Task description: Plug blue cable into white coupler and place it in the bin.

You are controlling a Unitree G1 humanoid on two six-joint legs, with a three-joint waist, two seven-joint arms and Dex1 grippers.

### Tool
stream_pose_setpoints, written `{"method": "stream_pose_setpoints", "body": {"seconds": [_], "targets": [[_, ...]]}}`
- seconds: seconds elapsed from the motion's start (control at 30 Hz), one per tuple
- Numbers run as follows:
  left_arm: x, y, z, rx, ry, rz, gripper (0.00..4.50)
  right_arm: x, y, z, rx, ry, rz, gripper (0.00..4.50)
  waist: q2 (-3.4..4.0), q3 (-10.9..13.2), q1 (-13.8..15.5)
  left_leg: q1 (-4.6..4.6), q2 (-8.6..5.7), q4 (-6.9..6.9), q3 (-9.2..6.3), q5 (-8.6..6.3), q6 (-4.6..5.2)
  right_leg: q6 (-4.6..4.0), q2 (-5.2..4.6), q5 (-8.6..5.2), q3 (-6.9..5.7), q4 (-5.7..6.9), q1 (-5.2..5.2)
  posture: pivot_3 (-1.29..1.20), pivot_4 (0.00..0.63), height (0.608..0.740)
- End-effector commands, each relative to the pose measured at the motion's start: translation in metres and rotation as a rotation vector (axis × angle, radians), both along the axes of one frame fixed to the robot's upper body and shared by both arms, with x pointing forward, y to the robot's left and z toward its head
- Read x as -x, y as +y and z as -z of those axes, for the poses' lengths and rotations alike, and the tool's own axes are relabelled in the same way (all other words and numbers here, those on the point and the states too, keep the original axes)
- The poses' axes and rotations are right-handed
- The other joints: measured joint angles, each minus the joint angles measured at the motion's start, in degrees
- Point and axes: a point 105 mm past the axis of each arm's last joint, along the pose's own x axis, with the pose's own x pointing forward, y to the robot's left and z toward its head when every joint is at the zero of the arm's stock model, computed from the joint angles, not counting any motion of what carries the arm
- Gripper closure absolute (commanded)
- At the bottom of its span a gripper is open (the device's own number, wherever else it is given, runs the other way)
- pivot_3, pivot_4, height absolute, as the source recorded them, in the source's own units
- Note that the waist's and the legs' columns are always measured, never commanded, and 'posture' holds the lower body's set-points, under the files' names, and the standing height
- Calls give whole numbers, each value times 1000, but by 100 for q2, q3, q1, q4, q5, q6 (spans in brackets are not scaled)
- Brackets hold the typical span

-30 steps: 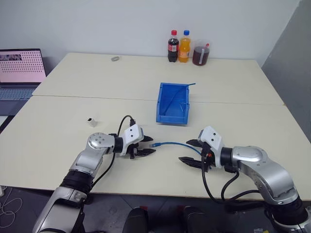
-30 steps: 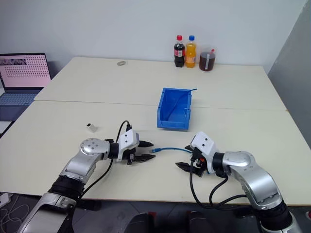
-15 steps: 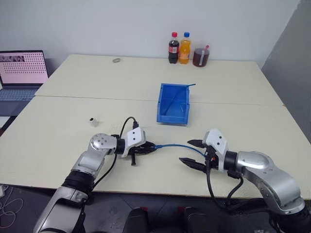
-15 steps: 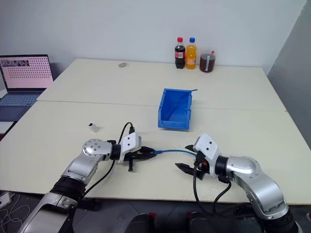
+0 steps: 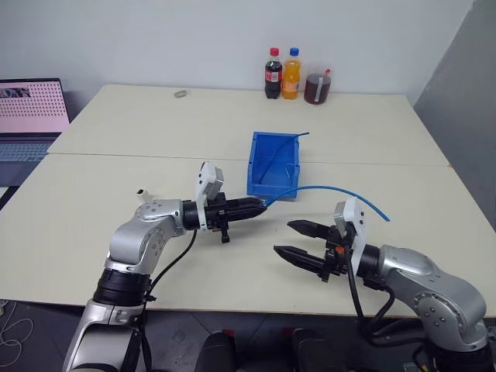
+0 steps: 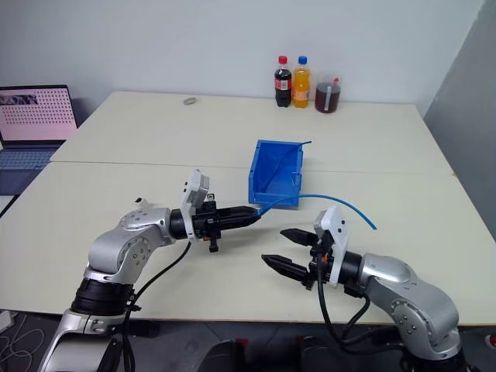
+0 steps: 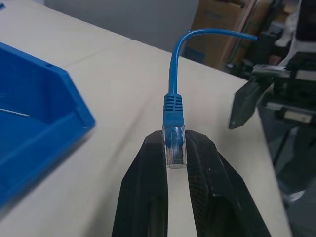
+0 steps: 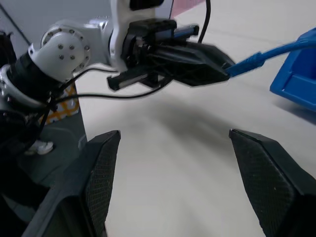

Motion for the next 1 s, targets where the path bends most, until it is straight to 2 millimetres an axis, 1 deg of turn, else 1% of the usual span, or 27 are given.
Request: {"method": "stream_pose_setpoints", "body": {"seconds": [0.03, 0.27, 0.6, 0.73, 0.83, 0.97, 1.0], "targets": [[9, 0, -10, 22, 15, 47, 4244, -14, -2, -19, -112, -28, 43, 761, 1, 1, -32, 0, 0, 0, 0, 0, 0, 0, 0, 0, 0, 0, 0, 0, 150, 740], [14, -2, -11, 35, 45, 70, 4244, -23, 8, -27, -208, 16, 8, 761, -2, 6, -65, -1, 0, -4, 0, 0, 0, -4, 0, -2, 0, -2, 0, 0, 150, 740], [17, -3, -18, 73, 67, 86, 4245, -31, 16, -18, -221, 62, -27, 761, -2, 7, -65, -3, 0, -6, 1, 0, 0, -5, -1, -3, 0, -4, -2, 0, 150, 740], [18, -1, -19, 82, 84, 86, 4245, -32, 18, -20, -248, 65, -42, 761, -2, 9, -65, -3, 0, -6, 1, 0, 0, -5, -1, -3, 0, -3, -3, 0, 150, 740], [19, 1, -19, 85, 94, 87, 4245, -31, 19, -22, -263, 71, -54, 1247, -3, 9, -66, -3, 1, -7, 0, 0, 0, -6, -1, -3, -1, -3, -3, 0, 150, 740], [19, 3, -18, 79, 101, 82, 4245, -28, 20, -24, -284, 81, -84, 2132, -3, 10, -66, -6, 0, -7, 1, 0, 0, -6, -1, -3, 0, -5, -4, 0, 150, 740], [19, 3, -18, 80, 102, 78, 4245, -27, 21, -25, -287, 83, -90, 2425, -2, 10, -66, -6, 1, -7, 1, 0, 0, -6, -1, -3, 0, -6, -4, 0, 150, 740]]}}
